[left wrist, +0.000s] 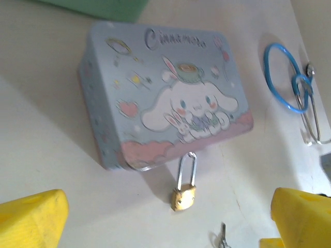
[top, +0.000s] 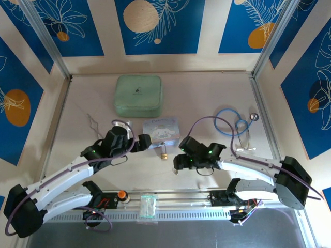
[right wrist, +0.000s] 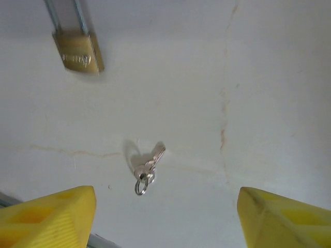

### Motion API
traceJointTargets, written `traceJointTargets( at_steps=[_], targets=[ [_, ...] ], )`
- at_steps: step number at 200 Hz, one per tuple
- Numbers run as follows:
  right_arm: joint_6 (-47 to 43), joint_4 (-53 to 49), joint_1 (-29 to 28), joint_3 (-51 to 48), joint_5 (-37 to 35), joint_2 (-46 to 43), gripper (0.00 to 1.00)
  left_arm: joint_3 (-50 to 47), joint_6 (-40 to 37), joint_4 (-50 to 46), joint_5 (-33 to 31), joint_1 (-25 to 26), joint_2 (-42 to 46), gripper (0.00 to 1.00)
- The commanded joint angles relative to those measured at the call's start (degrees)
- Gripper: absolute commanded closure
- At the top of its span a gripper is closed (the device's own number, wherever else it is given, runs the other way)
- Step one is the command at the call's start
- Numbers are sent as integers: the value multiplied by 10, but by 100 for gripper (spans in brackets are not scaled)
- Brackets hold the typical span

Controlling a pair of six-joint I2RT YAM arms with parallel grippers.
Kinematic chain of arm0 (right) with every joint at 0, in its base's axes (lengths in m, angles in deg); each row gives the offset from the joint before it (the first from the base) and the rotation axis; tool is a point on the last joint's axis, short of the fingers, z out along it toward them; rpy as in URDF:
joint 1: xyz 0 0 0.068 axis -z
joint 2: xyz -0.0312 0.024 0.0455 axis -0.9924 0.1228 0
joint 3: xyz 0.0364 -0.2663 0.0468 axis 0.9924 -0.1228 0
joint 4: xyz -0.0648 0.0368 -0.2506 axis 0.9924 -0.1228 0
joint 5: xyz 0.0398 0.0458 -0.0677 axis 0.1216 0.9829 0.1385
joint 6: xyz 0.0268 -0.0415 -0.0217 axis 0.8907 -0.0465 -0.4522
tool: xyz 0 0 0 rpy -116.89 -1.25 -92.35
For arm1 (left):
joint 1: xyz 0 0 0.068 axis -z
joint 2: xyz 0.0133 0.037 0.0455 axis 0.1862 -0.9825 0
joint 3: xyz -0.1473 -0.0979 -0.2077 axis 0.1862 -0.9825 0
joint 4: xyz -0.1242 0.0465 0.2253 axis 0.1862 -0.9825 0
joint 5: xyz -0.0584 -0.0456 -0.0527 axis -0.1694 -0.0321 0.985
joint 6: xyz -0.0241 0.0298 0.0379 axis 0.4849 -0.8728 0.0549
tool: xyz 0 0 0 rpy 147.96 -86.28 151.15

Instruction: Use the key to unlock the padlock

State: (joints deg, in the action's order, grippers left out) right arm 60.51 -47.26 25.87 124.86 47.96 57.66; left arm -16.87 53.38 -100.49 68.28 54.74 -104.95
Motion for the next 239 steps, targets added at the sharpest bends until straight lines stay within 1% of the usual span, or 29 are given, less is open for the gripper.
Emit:
traceJointTargets(
  at_steps=[1,20,46,69,96,143,172,203,215,239],
  targets=[
    [62,12,-36,19,-30,33,33,17,17,4,-35,43,-12,0],
    [86,-14,-70,49,-62,80,33,25,25,4,-47,79,-31,0],
    [111,-49,-98,80,-90,136,34,30,29,9,-43,107,-44,0],
    [111,-43,-105,86,-90,171,37,18,30,32,-42,116,-44,0],
    [114,-60,-111,90,-100,192,40,6,37,35,-50,118,-44,0],
    [119,-72,-110,70,-98,196,43,-11,44,60,-50,121,-44,0],
    [124,-86,-111,62,-98,180,46,-11,46,65,-50,122,-50,0],
    [121,-95,-111,53,-91,163,46,-8,48,76,-45,123,-66,0],
    [109,-77,-113,48,-85,156,46,-9,49,82,-43,124,-71,0],
    [67,5,-113,32,-52,136,45,-9,51,93,-42,125,-80,0]
  ],
)
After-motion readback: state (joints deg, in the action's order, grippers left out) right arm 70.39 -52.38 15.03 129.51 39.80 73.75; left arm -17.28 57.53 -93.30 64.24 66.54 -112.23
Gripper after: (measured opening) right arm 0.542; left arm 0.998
